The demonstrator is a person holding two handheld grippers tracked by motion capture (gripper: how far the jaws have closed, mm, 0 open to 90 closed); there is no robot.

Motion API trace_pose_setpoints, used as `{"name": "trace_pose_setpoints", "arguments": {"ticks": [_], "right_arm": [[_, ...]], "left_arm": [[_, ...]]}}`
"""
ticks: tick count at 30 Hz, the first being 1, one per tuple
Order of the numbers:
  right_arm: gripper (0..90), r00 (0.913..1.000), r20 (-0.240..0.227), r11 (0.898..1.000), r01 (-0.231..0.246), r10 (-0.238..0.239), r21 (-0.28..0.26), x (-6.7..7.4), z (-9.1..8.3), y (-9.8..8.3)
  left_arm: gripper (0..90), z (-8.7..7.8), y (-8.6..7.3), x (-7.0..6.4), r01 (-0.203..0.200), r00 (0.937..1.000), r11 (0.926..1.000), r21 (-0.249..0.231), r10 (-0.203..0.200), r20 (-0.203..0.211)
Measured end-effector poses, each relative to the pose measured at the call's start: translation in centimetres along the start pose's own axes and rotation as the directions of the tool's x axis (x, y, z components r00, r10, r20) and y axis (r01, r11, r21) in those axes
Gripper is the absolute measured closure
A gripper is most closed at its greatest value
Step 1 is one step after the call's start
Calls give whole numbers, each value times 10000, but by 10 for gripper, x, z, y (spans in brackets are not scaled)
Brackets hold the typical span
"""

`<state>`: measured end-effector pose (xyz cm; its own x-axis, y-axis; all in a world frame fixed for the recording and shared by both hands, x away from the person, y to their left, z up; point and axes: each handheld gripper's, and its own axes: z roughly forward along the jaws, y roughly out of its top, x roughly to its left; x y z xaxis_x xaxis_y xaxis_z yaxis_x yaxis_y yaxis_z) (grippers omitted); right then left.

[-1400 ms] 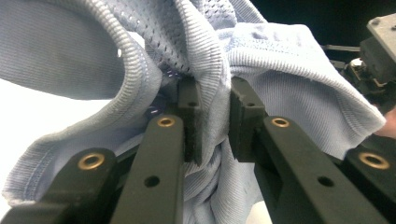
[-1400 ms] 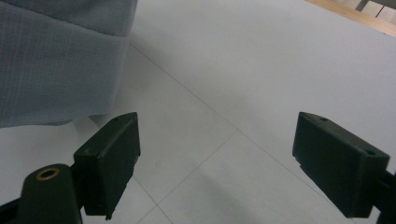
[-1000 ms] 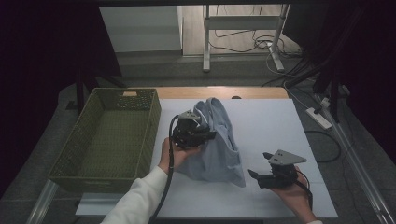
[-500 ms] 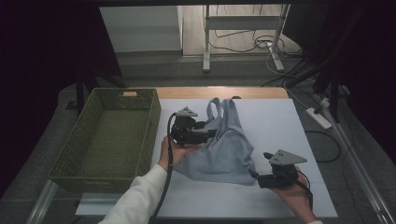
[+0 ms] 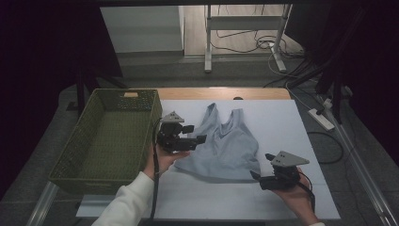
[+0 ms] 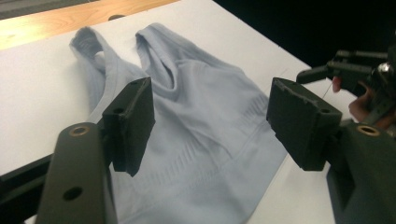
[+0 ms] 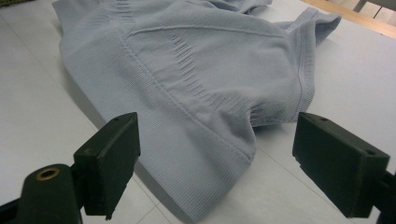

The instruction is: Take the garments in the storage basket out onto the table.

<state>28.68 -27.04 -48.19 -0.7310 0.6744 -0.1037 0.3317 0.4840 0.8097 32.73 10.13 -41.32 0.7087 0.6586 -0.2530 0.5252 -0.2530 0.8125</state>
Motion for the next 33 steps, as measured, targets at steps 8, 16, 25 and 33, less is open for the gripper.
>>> {"name": "trace_pose_setpoints", "arguments": {"ticks": [8,16,25,33], "right_arm": [[152,10000,-7,10000,-13,13,-69,1,1,0],[152,10000,-13,10000,-22,22,-71,1,1,0],[152,10000,-26,10000,-20,19,-63,1,1,1],[151,10000,-23,10000,-33,33,-60,1,1,1]], "left_arm": [[326,-12,-9,-2,-140,9998,9999,64,141,-119],[328,-20,-16,1,-3,10000,10000,70,3,-37],[327,-35,-21,-1,-121,9998,9999,88,122,-142],[328,-48,-30,3,12,9996,10000,-23,-13,-283]]}}
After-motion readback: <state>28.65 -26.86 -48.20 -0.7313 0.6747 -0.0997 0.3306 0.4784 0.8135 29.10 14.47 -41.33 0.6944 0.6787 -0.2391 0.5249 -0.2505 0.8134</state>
